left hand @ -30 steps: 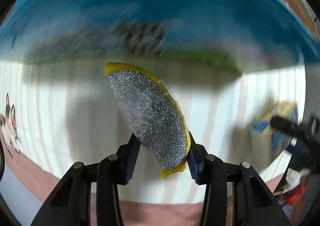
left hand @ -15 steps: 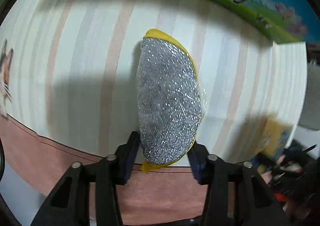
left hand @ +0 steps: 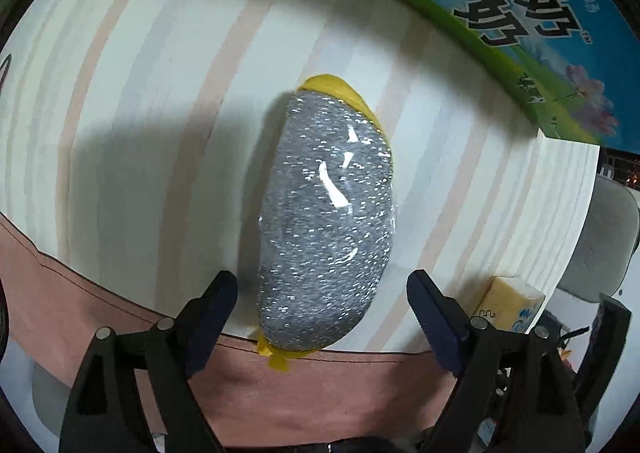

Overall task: Organize soft objects
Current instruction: 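Grasp the silver scouring sponge with the left tool while the right tool grasps the yellow milk carton, then carry the sponge and milk carton over the box and lower them in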

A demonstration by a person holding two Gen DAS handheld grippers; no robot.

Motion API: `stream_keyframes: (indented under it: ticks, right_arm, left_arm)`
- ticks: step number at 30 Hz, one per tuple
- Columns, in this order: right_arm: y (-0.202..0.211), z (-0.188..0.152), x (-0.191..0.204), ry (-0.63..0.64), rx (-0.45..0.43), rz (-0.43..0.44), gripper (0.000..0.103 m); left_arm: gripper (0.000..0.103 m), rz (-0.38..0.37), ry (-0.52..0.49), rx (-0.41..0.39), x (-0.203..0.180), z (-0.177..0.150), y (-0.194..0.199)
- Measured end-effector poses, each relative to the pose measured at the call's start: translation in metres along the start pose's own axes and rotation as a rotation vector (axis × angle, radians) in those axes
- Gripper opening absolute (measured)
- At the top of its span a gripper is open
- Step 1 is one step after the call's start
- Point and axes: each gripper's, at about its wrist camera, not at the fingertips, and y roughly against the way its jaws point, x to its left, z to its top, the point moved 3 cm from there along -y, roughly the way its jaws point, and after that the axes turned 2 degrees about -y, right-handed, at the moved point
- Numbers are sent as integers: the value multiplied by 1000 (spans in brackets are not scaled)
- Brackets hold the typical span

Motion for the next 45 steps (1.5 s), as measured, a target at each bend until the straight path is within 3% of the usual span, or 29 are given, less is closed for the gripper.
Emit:
stream_keyframes:
  ticks: [5,10,12,13,14,19,25,28,30,31,36,41,45]
  right_arm:
    - [7,-6,0,13,-28,2,70]
    - [13,-6,-3,-3,-47,13,70]
    - [15,-7,-5,-18,-46,21,70]
    - [14,-5,-7,-23,-48,24,70]
    - [15,-2,-8,-27,-48,25,70]
    - [22,6,-2,-39,-54,23,70]
    - [34,6,7,-18,-84,-24,67]
    - [36,3,10,-8,-96,-42,66]
    - [37,2,12,-2,-96,-47,66]
    - [38,2,12,-2,-99,-49,66]
    - [42,-4,20,-21,-107,-40,65]
    - [57,-6,26,-22,-135,-30,65]
    - [85,-11,35,-15,-172,8,65]
  left_arm:
    - [86,87,-51,14,-10,18,0]
    - [86,84,-63,-18,-16,26,7]
    - [86,118,-87,-34,-25,31,8]
    - [83,134,-100,-42,-25,31,8]
    - [72,148,-112,-44,-28,33,8]
    - [52,262,-157,-71,-44,35,6]
    - [49,278,-164,-76,-54,32,2]
    - [48,284,-180,-74,-75,21,-6]
    - [48,282,-188,-73,-75,12,-8]
    - [47,280,-190,-74,-75,-8,-7]
    - [47,260,-221,-72,-81,-22,-8]
    - [47,239,-275,-100,-85,-23,13]
    - [47,184,-314,-148,-92,-32,54]
